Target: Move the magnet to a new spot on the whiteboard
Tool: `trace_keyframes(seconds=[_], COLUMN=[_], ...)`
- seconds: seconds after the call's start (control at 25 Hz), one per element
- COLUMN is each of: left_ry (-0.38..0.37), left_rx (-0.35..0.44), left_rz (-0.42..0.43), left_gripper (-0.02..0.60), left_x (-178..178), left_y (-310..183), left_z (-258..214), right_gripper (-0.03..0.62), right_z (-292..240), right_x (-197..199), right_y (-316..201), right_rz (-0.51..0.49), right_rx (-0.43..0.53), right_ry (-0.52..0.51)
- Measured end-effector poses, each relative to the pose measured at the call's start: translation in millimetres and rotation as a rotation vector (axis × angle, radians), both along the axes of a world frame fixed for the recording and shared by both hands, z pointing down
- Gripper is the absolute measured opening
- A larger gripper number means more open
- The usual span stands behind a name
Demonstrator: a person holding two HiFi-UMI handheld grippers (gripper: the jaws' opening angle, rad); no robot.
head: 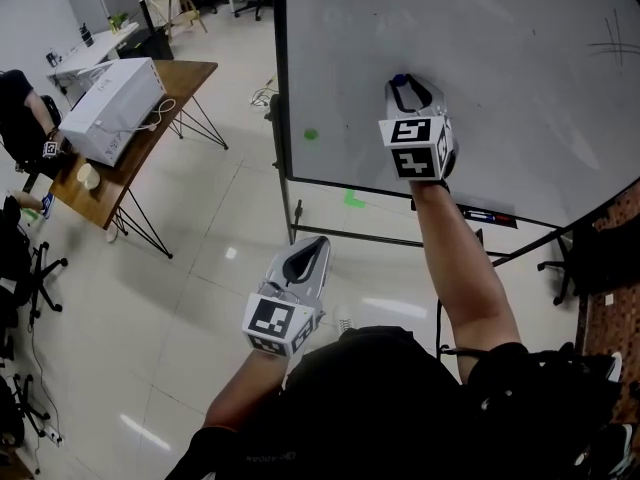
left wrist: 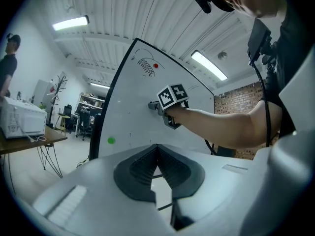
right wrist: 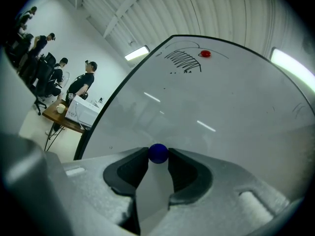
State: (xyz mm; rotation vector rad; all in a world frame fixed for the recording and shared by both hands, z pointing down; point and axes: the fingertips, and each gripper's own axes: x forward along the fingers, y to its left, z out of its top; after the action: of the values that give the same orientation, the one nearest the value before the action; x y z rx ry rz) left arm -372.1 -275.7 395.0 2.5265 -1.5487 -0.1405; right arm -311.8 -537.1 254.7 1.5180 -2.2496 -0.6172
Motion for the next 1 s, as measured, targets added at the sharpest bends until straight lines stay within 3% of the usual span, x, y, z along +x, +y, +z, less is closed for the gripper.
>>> trace_keyframes(seconds=[0.52, 1.0], left_ry=[-0.013, -0.023], left_rx=[-0.018, -0.018], left_rz=[-0.039, -0.050], left_gripper=[0.015, 0.015], left_x=[-9.1, -13.5], left_y=[12.0, 18.8], left_z=[5.3, 4.1], right_gripper=[0.115, 0.134], right_z=[0.6, 0.5], right_x=[-1.1, 0.6], right_y=[-12.7, -0.8], right_rz=[0.059, 0.024], right_rx=[0.025, 0.012], right_ry=[-0.008, -0.049])
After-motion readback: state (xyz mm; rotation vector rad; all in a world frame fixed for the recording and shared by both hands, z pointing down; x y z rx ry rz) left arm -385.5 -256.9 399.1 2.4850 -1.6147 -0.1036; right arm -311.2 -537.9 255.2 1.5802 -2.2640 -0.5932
